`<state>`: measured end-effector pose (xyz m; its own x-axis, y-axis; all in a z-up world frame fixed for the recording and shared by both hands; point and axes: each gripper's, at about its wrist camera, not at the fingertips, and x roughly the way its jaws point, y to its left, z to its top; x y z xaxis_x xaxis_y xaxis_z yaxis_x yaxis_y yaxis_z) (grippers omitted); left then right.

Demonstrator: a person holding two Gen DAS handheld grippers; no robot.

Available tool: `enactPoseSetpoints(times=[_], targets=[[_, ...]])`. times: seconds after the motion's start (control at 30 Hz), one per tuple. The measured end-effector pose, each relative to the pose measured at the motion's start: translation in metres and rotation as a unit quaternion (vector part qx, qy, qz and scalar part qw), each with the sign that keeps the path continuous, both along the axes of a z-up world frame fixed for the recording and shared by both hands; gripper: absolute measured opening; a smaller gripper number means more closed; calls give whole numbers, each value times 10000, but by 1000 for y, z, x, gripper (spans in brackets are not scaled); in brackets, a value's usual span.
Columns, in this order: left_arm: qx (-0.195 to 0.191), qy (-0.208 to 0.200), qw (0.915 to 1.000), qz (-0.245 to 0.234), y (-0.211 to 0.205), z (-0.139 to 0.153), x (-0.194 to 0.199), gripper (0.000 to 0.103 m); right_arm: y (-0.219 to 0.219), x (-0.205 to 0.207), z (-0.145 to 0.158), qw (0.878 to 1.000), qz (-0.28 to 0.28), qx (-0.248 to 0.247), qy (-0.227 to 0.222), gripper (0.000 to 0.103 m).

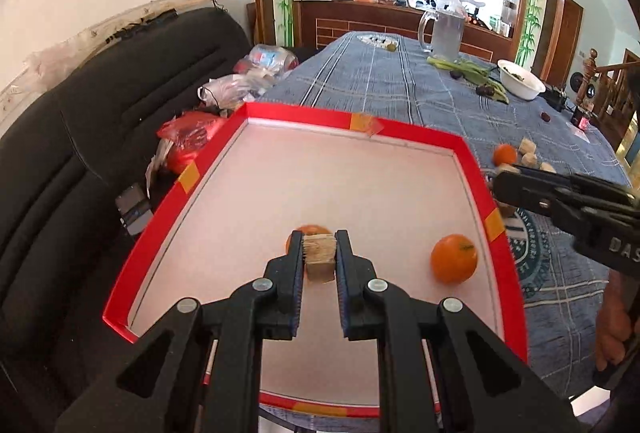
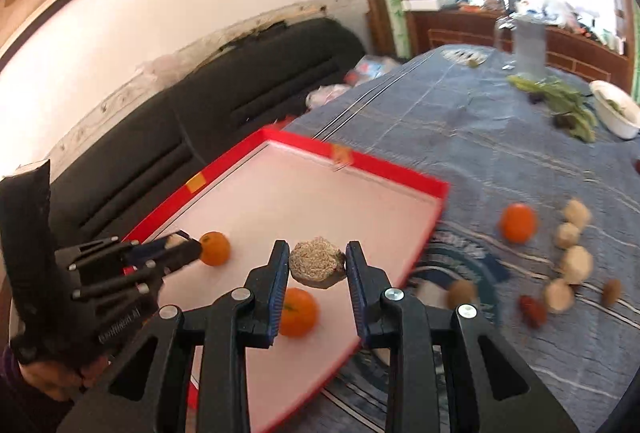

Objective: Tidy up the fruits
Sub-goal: 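Carry the beige cube and slice into the red tray and open both tools, then move both tools back over the table toward the brown kiwis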

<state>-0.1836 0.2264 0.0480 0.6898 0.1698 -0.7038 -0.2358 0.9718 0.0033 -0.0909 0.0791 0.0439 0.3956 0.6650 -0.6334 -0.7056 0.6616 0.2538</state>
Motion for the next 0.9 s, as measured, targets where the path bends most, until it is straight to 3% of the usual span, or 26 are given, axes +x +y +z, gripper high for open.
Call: enactPoseSetpoints(times=[0.43,0.5,0.53,0.6,0.63,0.67,0.7,0.9], targets=[[-138,65,9999,-63,11,-10,-7,16,34,7,-32,9986,104,-228,467,30],[-98,100,9998,-107,8,-11,-6,17,35,6,-33,9981,144,-259,538,41],[-91,109,9999,-97,7,-11,-6,23,33,5,-32,9981,155,-221,548,43],[-62,136,9999,-66,6,-12,-6,45,26,1,-25,9990,127,-69,434,45],[-31,159,9999,-16,5,-13,-5,65,23,0,-22,9992,113,-27,380,48],[-11,143,9999,29,5,-12,-6,76,19,-1,-18,9994,94,16,320,54],[7,121,9999,44,3,-12,-7,77,13,-2,-14,9997,63,61,249,59],[134,72,9998,-149,-14,-3,-5,87,-42,7,4,9989,-424,175,-35,60]])
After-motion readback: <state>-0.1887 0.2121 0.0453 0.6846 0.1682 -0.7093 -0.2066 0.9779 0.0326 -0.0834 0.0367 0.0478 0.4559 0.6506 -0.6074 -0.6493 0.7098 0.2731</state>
